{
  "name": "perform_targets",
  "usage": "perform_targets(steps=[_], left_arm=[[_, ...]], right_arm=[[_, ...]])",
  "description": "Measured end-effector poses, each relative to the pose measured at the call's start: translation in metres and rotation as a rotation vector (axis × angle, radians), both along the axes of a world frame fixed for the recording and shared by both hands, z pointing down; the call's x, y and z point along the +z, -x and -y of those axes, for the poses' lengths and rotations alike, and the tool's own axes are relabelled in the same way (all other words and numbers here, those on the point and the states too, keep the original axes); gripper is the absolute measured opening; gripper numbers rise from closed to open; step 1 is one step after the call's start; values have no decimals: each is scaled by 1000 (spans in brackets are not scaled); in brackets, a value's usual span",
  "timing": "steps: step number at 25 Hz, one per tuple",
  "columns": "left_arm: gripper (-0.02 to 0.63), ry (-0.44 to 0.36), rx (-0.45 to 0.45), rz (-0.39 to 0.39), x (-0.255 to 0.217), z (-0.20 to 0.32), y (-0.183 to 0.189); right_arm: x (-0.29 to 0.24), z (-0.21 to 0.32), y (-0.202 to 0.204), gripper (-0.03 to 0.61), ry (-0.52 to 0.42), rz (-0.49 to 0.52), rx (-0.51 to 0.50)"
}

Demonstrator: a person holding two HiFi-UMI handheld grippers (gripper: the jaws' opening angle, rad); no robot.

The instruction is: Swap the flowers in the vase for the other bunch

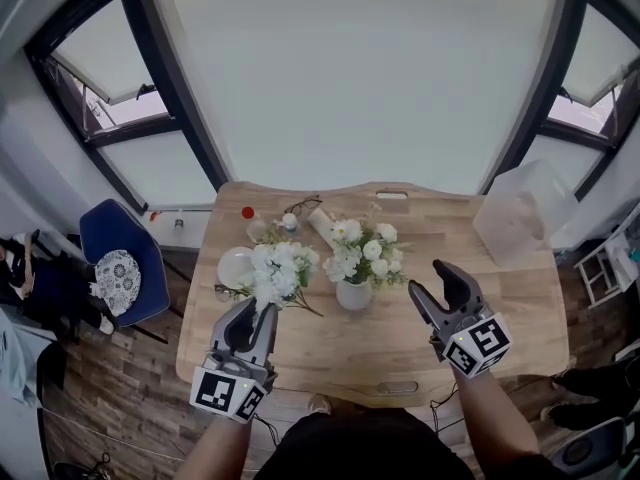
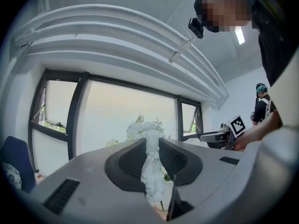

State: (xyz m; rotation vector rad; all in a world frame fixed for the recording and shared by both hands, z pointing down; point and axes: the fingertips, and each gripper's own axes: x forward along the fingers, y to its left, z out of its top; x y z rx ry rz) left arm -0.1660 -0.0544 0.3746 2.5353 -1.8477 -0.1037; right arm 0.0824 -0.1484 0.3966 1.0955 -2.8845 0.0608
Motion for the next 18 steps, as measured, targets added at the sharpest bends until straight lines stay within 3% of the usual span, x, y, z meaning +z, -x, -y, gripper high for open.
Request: perform_targets(steps=[6,12,18], left_arm=[[81,13,23,18,6,2,-8],[81,22,33,25,10,3,-11],[81,22,30,29,8,1,-8]], right_arm=[[2,-9,-29,177,42,79,68],[13,-15,-42,33,74,93,101],[12,-16,-40,26,72,80,99]])
